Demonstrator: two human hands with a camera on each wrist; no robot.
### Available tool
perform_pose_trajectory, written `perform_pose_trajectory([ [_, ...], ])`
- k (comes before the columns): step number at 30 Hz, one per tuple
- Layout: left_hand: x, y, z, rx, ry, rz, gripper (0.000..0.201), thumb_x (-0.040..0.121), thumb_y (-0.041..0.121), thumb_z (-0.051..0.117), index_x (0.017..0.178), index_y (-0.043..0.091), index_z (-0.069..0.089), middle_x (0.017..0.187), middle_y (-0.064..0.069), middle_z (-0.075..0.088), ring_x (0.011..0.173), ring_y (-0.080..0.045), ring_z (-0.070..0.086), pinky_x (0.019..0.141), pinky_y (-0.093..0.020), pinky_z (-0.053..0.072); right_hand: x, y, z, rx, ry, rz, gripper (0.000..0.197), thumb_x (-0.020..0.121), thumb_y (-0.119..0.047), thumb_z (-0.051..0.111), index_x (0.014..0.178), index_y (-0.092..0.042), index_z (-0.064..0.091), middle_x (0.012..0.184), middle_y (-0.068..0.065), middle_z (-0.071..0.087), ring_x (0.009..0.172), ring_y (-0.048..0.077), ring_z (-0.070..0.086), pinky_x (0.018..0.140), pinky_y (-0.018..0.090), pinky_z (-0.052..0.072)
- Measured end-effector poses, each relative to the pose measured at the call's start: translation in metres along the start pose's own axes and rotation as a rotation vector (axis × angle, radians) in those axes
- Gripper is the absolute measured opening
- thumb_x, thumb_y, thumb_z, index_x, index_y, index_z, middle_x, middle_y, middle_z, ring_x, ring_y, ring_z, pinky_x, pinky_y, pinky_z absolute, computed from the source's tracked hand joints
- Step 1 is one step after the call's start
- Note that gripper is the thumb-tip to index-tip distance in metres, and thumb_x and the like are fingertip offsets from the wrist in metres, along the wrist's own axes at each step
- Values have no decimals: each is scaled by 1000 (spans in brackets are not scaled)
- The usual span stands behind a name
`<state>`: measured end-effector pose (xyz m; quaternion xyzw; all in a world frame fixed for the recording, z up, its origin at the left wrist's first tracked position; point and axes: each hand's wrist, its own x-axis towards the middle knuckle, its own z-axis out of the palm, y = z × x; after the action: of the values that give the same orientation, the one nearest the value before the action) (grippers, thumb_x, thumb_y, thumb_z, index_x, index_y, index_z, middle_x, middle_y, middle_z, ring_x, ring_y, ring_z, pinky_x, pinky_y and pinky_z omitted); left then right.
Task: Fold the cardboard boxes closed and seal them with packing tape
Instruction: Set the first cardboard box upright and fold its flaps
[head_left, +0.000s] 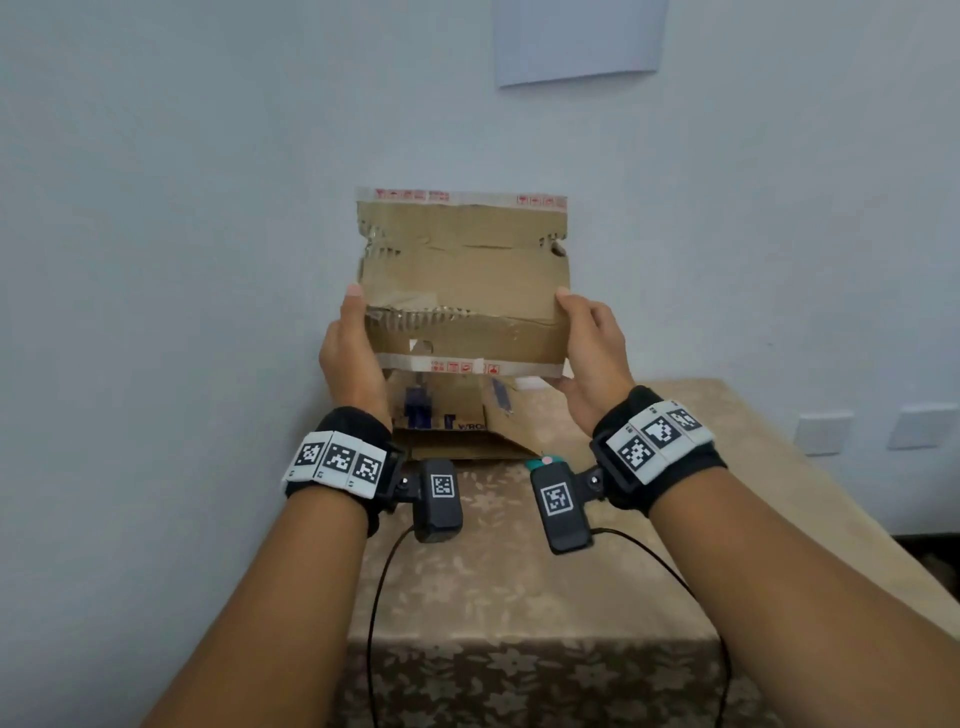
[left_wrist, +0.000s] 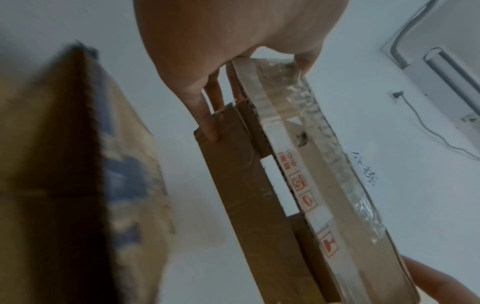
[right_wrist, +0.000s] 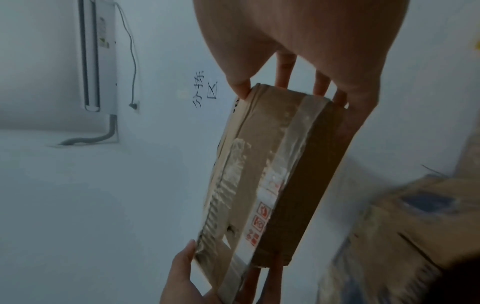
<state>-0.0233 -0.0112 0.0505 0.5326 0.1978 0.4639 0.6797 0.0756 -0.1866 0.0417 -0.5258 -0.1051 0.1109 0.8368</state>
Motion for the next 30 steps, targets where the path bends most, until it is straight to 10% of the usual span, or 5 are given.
perform_pose_trajectory([
  [9, -44, -6, 79, 36, -162, 119, 63, 92, 70, 52, 120, 15, 63, 113, -1, 71, 103, -14, 68, 85, -25, 58, -7, -44, -63, 117, 189, -129, 55, 88, -68, 62, 121, -25, 54, 113, -6, 69, 103, 14, 69, 93, 52, 57],
  [13, -60, -23, 115, 62, -269, 89, 71, 75, 82, 58, 113, 23, 65, 113, 1, 71, 105, -16, 67, 98, -45, 56, -7, -58, -103, 199, 270, -194, 48, 89, -60, 69, 118, -24, 57, 110, -4, 71, 99, 14, 71, 85, 48, 62],
  [23, -79, -82, 151, 118, -426, -124, 79, 69, 91, 56, 114, 26, 62, 113, 3, 71, 107, -16, 68, 98, -47, 56, 8, -32, -167, 217, 339, -36, 69, 84, -64, 71, 134, -27, 42, 119, -2, 59, 106, 21, 62, 83, 51, 55],
  [30, -66, -105, 133, 318, -602, -11, 57, 92, 39, 73, 141, 21, 50, 135, 2, 60, 121, -10, 59, 99, -30, 53, 20, -9, -177, 219, 354, -8, 71, 80, -73, 68, 134, -30, 54, 126, 2, 68, 108, 23, 70, 86, 45, 61],
])
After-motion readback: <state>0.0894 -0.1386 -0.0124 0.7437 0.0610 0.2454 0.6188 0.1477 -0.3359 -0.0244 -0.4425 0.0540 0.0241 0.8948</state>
